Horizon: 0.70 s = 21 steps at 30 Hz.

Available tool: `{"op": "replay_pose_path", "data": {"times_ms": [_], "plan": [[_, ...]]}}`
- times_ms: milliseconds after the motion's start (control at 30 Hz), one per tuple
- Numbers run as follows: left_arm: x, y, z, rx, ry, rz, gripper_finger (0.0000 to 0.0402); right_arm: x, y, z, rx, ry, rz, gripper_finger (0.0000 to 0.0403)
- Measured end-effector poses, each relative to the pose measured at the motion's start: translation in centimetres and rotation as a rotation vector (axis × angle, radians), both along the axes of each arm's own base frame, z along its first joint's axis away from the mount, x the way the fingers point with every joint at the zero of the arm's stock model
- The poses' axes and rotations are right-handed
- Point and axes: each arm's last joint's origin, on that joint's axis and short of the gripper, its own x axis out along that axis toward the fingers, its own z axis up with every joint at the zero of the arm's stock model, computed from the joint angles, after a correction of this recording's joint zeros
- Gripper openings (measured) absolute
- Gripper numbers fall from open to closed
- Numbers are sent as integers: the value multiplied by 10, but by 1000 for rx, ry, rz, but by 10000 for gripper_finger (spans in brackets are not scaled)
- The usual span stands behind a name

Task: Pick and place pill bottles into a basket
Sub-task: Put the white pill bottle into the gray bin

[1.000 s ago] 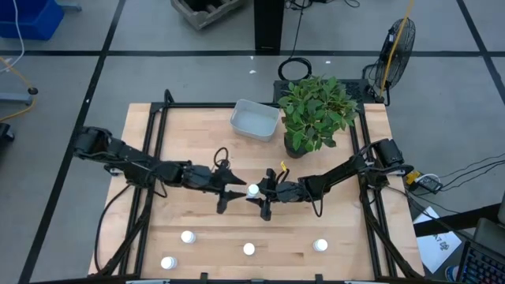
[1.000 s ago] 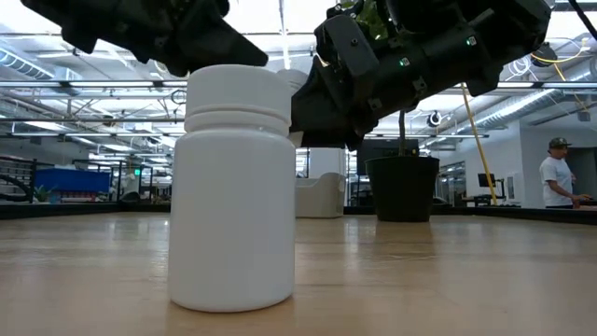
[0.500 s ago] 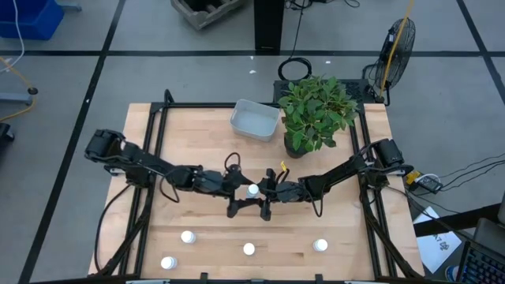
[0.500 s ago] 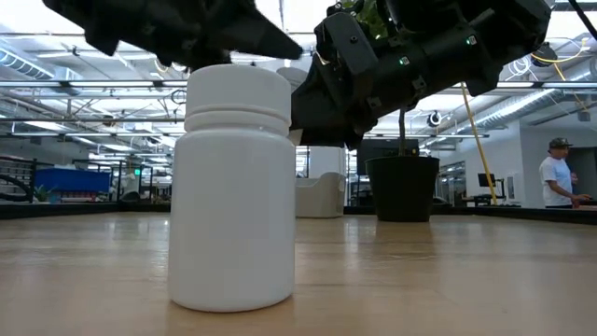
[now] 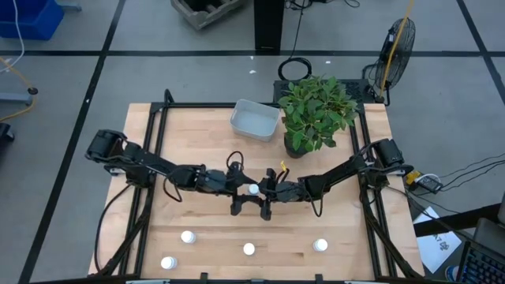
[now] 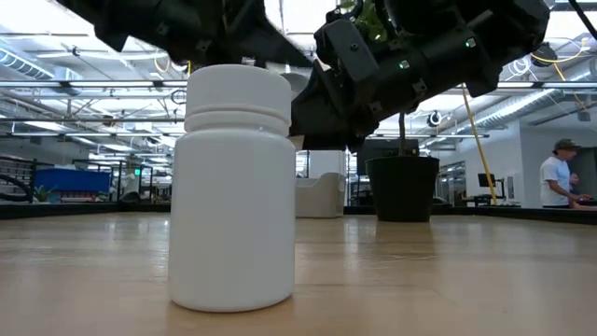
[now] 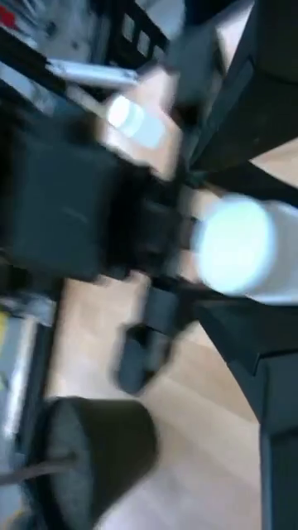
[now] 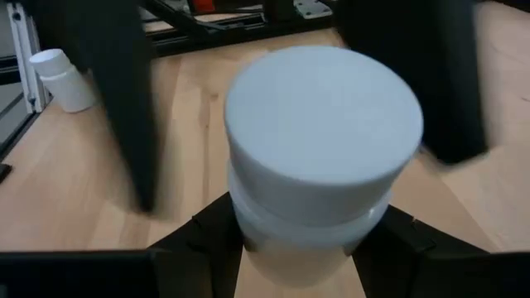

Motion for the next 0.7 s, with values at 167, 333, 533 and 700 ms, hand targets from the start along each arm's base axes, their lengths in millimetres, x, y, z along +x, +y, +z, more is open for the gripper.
{"op": "replay_pose_path", "data": {"times_ms": [167,333,533,700], "plan": [[0,0,-1,-27,9,-15,200,0,1,0,1,0,5,171],[-1,0,-1,-30,20,-13,175,0,1,0,7,-5,4,171],[-1,-1,-2,-57,22,-12,207,0,1,1,4,-14,6,171],[-1,-1,-1,-79,21,-7,232,1,1,1,4,-19,4,171]]}}
